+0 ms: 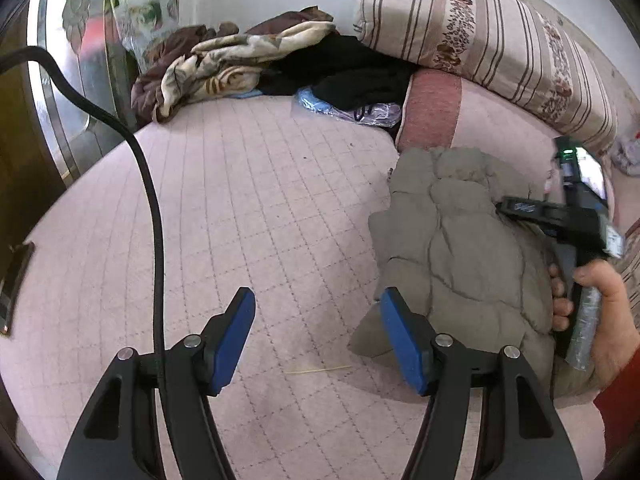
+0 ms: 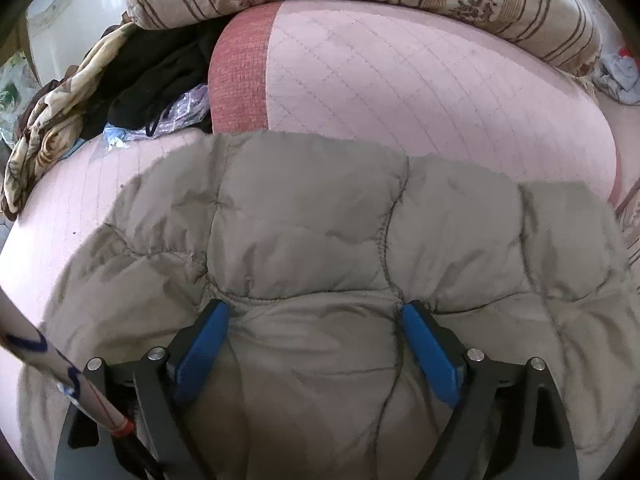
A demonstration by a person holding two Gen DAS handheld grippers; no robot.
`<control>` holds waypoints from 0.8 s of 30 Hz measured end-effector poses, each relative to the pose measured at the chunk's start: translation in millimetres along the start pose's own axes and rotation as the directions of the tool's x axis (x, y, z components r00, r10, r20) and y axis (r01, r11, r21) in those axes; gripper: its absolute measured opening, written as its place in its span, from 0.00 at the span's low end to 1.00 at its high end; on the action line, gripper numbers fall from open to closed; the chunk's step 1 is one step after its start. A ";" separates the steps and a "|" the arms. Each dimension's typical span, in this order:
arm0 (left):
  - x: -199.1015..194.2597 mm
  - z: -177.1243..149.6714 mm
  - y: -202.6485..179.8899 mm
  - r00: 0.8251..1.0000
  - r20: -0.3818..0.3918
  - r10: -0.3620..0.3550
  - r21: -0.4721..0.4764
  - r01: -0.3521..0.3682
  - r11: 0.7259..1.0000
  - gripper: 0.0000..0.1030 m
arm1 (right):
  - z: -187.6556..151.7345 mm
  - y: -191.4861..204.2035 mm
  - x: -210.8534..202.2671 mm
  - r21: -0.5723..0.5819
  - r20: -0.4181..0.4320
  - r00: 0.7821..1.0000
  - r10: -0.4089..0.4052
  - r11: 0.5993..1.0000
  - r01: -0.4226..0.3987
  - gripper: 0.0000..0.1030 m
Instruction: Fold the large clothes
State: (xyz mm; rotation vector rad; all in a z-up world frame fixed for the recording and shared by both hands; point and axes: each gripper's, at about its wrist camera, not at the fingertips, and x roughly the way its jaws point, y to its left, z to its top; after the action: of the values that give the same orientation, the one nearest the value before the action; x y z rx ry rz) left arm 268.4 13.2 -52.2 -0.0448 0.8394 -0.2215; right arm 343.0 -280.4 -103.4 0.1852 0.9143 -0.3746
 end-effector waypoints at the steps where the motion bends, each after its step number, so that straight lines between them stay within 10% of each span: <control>1: -2.5 0.0 1.9 1.000 0.003 0.000 -0.010 0.000 1.000 0.63 | 3.3 -3.9 -11.4 0.007 0.014 1.000 0.010 1.000 -0.010 0.86; 5: -11.3 -0.4 0.7 1.000 0.022 -0.002 -0.022 0.002 1.000 0.63 | 2.6 -53.5 -51.9 0.054 0.094 0.991 -0.091 0.995 0.087 0.87; 10: -10.1 2.1 -8.1 1.000 0.006 0.001 0.000 -0.001 1.000 0.63 | -18.9 -148.6 -29.8 0.177 -0.055 0.972 -0.229 0.956 0.236 0.87; 14: -5.5 7.9 -10.4 0.999 -0.021 -0.032 -0.008 0.032 0.999 0.63 | -40.8 -210.7 -28.0 0.343 -0.066 0.991 -0.116 0.930 0.132 0.87; 19: 9.2 12.5 -5.9 0.996 -0.067 -0.060 -0.026 0.058 0.998 0.63 | -49.0 -229.0 -64.4 0.297 -0.051 0.977 -0.206 0.931 0.212 0.88; 24: 28.8 16.0 -3.0 0.988 -0.110 -0.109 -0.035 0.106 0.994 0.64 | -91.5 -258.4 -118.4 0.366 0.003 0.991 -0.131 0.923 0.121 0.93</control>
State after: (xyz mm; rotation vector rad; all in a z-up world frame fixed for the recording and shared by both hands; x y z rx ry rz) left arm 298.4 3.4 -62.2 -0.1060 0.9531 -0.3157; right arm 108.9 -461.4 -63.1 0.4639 0.8254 -0.6665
